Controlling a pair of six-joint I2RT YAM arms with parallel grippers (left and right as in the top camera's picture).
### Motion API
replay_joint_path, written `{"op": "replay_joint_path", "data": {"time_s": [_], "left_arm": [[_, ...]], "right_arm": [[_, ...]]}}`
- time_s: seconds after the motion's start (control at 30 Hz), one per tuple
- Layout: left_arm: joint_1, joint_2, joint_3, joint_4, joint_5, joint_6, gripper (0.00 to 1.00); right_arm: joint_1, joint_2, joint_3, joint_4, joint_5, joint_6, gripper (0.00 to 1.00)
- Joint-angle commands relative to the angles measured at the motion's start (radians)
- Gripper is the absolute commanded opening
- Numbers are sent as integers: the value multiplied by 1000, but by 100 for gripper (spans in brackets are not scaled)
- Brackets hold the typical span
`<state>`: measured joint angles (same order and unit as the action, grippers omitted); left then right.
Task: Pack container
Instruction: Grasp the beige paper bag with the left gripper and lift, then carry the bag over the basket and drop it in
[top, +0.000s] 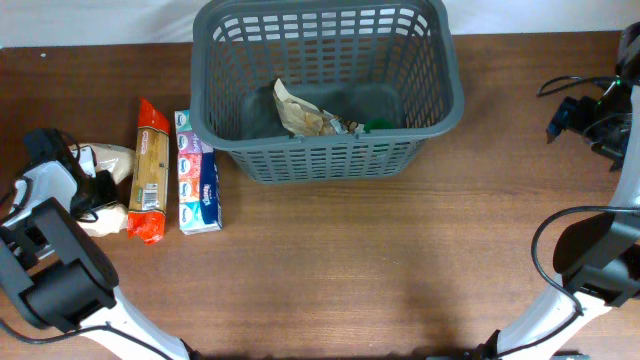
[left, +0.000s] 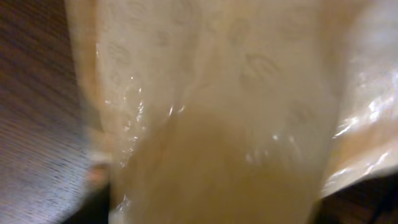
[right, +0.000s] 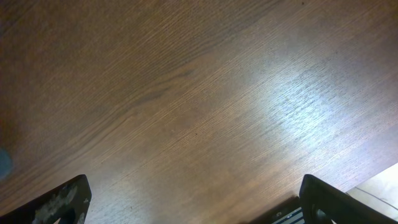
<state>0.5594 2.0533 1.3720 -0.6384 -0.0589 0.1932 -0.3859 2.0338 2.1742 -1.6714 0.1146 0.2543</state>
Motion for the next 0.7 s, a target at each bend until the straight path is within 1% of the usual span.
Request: {"op": "replay_joint_path", "data": {"time_s": [0.0, 0.2, 0.3, 0.43, 0.53, 0.6, 0.67], "left_arm": [[6, 52, 1, -5, 6, -23, 2], [6, 43, 78, -67, 6, -116, 2], [6, 19, 167, -134, 6, -118, 2], [3, -56, 352, -279, 13, -140, 2], [-8, -148, 509, -394, 73, -145, 2], [-25, -229, 602, -426, 143, -145, 2], [-53, -315, 670, -418, 202, -146, 2]], "right_arm": [[-8, 2, -5, 3, -2, -3, 99], [-8, 2, -5, 3, -2, -3, 99], [-8, 2, -5, 3, -2, -3, 99], [-8, 2, -5, 3, -2, -4, 99], [-8, 2, -5, 3, -2, -4, 99], [-8, 2, -5, 3, -2, -3, 99], [-8, 2, -5, 3, -2, -3, 99]]}}
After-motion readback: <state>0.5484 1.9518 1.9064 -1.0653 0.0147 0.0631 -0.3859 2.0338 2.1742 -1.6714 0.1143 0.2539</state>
